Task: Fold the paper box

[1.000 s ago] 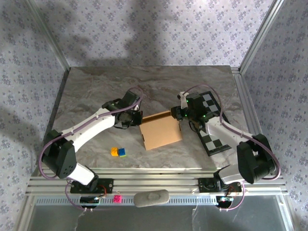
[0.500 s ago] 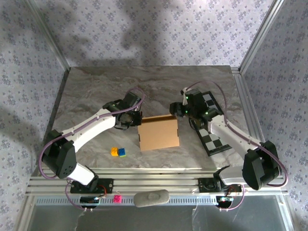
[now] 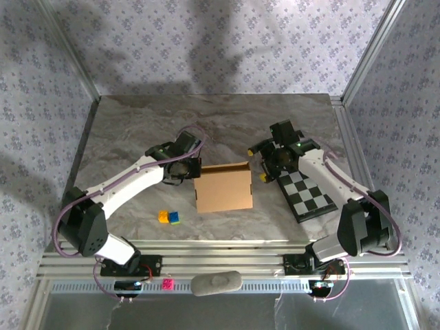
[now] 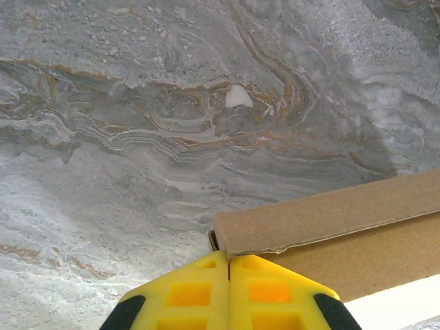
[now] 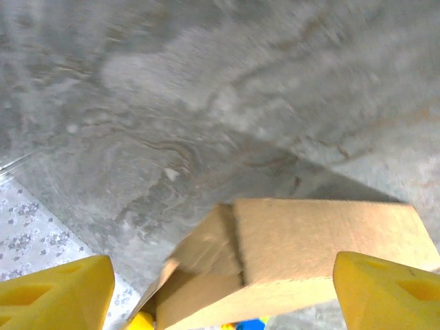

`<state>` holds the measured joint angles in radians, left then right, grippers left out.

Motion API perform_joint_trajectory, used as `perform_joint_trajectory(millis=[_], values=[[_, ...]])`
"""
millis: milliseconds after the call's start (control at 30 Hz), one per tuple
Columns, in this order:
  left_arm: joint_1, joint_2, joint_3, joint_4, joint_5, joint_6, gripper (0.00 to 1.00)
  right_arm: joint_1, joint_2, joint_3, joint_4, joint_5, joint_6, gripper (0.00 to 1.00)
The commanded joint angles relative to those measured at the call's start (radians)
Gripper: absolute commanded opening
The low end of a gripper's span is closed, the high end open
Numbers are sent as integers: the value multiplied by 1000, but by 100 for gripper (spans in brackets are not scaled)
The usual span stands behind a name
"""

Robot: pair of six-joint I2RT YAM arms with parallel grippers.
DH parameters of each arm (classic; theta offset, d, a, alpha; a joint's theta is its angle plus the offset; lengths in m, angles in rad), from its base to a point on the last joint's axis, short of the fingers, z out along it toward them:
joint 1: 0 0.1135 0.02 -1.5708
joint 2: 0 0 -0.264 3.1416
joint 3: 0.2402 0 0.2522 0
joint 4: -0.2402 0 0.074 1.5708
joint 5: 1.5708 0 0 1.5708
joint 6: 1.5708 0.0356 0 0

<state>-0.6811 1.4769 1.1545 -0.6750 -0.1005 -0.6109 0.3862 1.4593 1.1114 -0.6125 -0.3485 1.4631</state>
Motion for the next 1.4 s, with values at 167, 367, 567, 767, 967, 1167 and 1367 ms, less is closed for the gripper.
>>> perform_joint_trajectory(millis=[167, 367, 567, 767, 967, 1167, 1367], values=[[-11, -45, -6, 14, -44, 8, 0, -6, 20, -48, 144, -198, 313, 91], [-13, -41, 2, 14, -48, 10, 0, 0, 7, -108, 153, -201, 328, 84], [-14, -42, -1, 11, -55, 10, 0, -1, -12, -160, 183, -187, 339, 66], [-15, -44, -2, 12, -61, 7, 0, 0, -16, -176, 205, -175, 351, 52], [-18, -46, 1, 16, -61, 9, 0, 0, -9, -169, 208, -170, 353, 38], [-19, -52, -3, 21, -65, 22, 0, 1, -8, -171, 207, -162, 356, 28], [-18, -75, -7, 49, -107, 24, 0, -9, 20, -135, 224, -151, 343, 20]])
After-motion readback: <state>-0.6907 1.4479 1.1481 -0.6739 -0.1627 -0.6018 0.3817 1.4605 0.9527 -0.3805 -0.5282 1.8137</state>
